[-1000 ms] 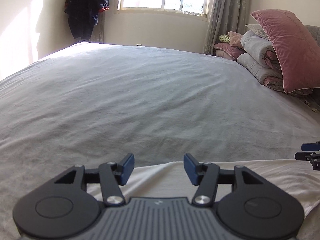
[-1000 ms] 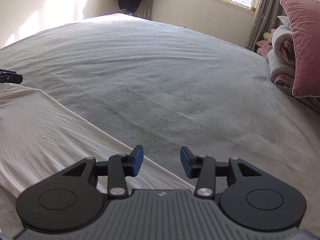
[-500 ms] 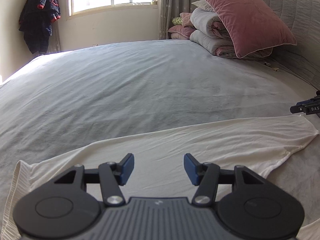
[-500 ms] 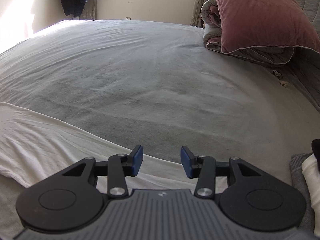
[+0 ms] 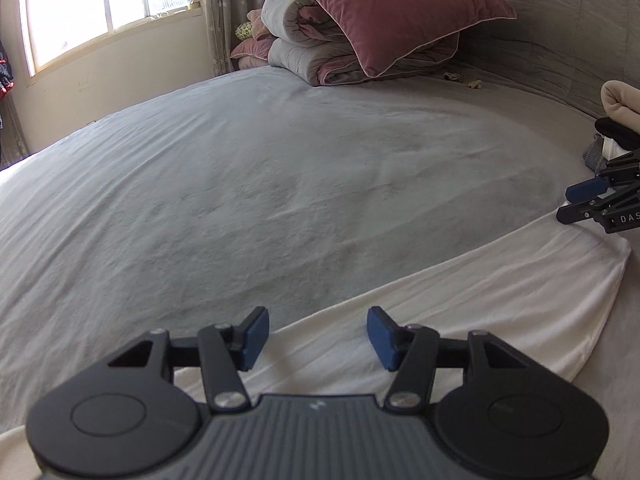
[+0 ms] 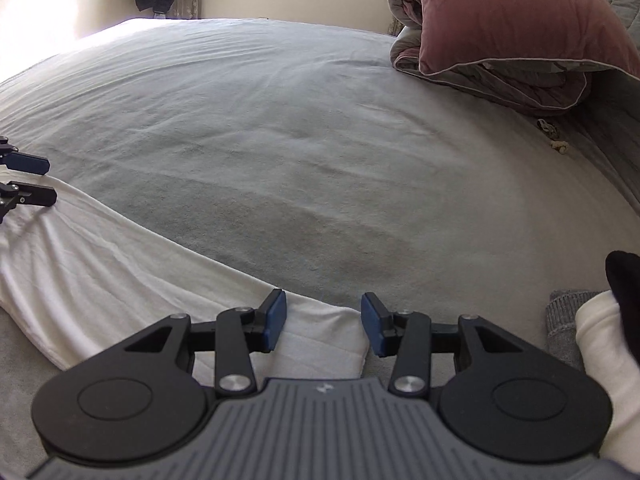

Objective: Fold clothes

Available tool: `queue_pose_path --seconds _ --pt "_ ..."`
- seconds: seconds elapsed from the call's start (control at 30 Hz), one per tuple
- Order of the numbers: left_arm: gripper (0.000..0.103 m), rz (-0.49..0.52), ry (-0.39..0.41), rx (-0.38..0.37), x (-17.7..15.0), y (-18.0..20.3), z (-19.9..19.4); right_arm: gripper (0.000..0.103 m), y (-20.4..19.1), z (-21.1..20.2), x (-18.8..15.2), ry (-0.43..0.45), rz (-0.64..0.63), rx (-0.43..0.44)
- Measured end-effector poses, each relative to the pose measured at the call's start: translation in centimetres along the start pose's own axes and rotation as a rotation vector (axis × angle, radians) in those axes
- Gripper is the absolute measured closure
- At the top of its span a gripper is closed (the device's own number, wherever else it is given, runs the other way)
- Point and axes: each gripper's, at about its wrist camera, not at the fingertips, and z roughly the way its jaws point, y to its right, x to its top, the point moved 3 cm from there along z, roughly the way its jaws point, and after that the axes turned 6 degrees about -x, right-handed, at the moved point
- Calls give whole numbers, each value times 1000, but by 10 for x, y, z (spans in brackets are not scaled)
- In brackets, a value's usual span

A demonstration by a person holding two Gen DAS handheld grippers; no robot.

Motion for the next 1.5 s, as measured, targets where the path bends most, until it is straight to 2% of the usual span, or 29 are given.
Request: queue_pose_path --seconds 0.03,0.07,0.1,0.13,0.2,0.3,0.43,0.53,0.67,0.73,0.77,0.83,0.87,0.97,1.13,1.17,1.5 --pt "66 -6 3 -15 0 3 2 58 2 1 -2 0 11 11" --pt "85 -14 6 -34 -1 5 3 59 1 1 -3 4 10 19" --pt "96 -8 12 -31 -1 9 3 70 0 0 -5 9 9 27" --pt "99 2 17 -23 -2 13 2 86 -2 -1 -6 15 5 49" --pt "103 13 39 -5 -3 19 0 102 -9 -4 -7 24 -21 47" --pt "103 -45 102 3 0 13 -8 103 -17 -11 -5 73 -79 -15" --pt "103 -88 164 21 6 4 -11 103 -9 -21 8 141 -69 -53" --pt "103 -93 138 29 5 3 2 103 -5 -12 20 137 -67 -74" --pt "101 -84 107 42 0 5 15 103 -8 20 18 51 -82 -87" --pt "96 -89 106 51 2 4 14 100 -9 25 15 67 -77 -114" --pt "92 -95 107 54 3 3 12 95 -8 26 15 68 -64 -130" --pt "76 -121 119 59 3 -1 5 77 -1 22 19 65 -34 -173" --pt "66 -137 127 59 3 -3 1 77 2 21 20 64 -18 -194" --pt "63 -185 141 64 1 -14 -18 75 12 11 25 63 7 -238" --pt "60 -240 114 112 -18 -40 -50 66 13 -14 34 77 52 -230" --pt "57 -249 109 124 -23 -46 -56 65 9 -19 36 80 62 -225" --pt "51 -398 85 332 -91 -148 -138 58 -45 -43 45 81 100 -157"
